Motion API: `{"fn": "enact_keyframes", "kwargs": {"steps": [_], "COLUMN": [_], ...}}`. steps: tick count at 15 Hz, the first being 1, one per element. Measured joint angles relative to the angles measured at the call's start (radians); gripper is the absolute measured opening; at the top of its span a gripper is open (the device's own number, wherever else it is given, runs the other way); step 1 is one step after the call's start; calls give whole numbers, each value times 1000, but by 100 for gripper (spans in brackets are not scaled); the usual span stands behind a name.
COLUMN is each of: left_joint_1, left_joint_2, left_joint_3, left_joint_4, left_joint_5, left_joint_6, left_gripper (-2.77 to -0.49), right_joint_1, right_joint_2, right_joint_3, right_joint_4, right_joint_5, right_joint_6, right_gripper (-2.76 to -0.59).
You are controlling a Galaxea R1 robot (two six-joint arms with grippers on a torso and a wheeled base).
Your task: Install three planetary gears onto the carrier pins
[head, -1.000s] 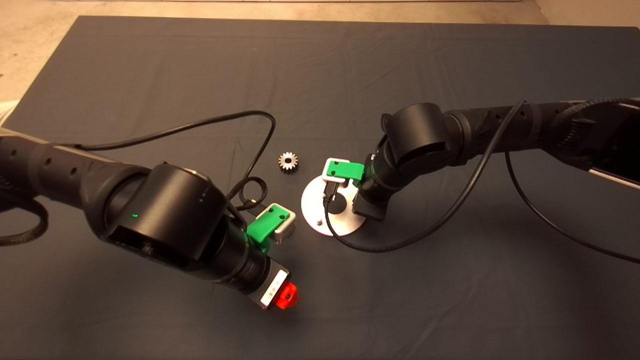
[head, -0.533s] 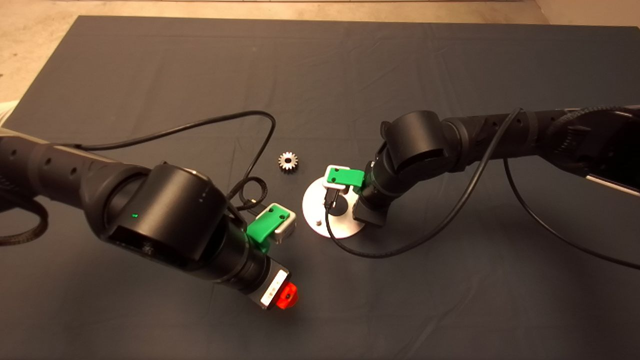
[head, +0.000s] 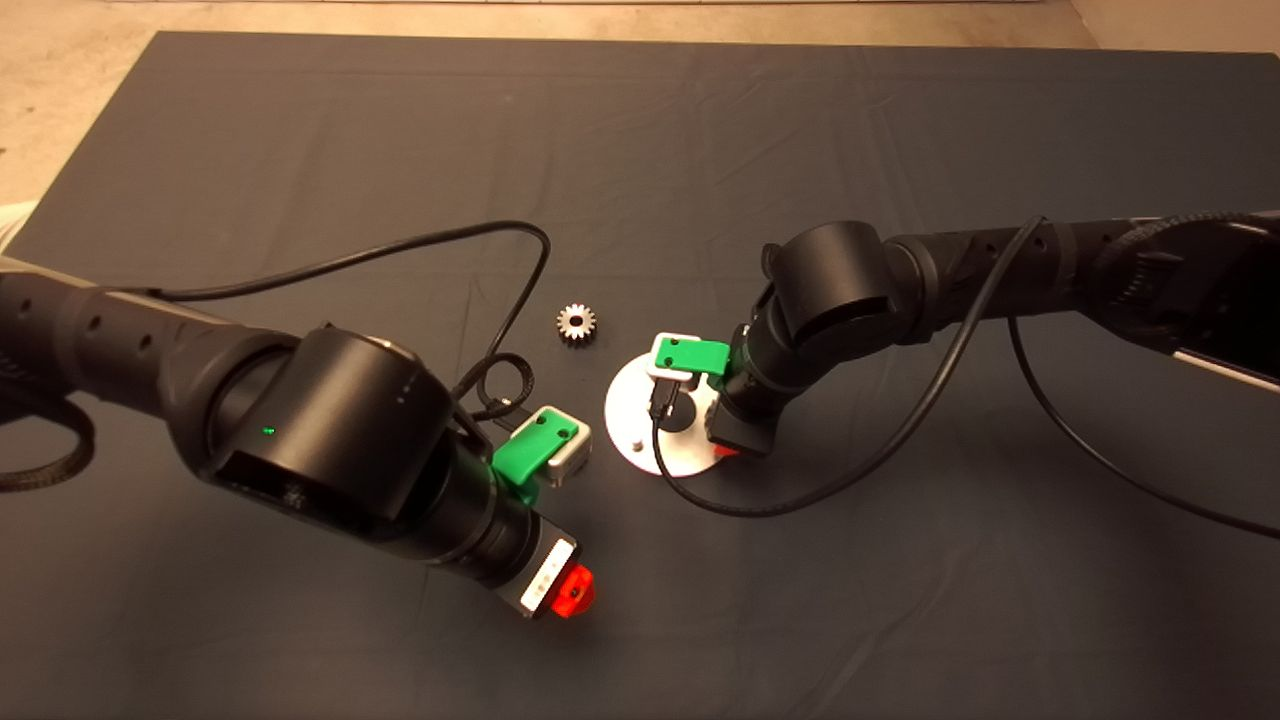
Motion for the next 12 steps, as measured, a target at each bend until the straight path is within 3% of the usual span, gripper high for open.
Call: {"fn": "enact_keyframes", "kwargs": {"steps": [3, 7, 9, 11, 12], "left_joint_1": [0, 0, 0, 0, 0], "left_joint_2": [0, 0, 0, 0, 0], "left_joint_3": [0, 0, 0, 0, 0], "left_joint_4": [0, 0, 0, 0, 0], "left_joint_5": [0, 0, 0, 0, 0], "left_joint_6": [0, 0, 0, 0, 0], "left_gripper": [-51, -51, -51, -51, -51], "right_joint_1": [7, 40, 46, 51, 59], "right_joint_2": [0, 0, 0, 0, 0], "right_joint_3": [-2, -7, -11, -13, -13], "right_joint_4": [0, 1, 10, 56, 103], "right_joint_5": [0, 0, 0, 0, 0], "right_joint_6": [0, 1, 2, 2, 2], "right_gripper": [-140, -116, -115, -115, -115]}}
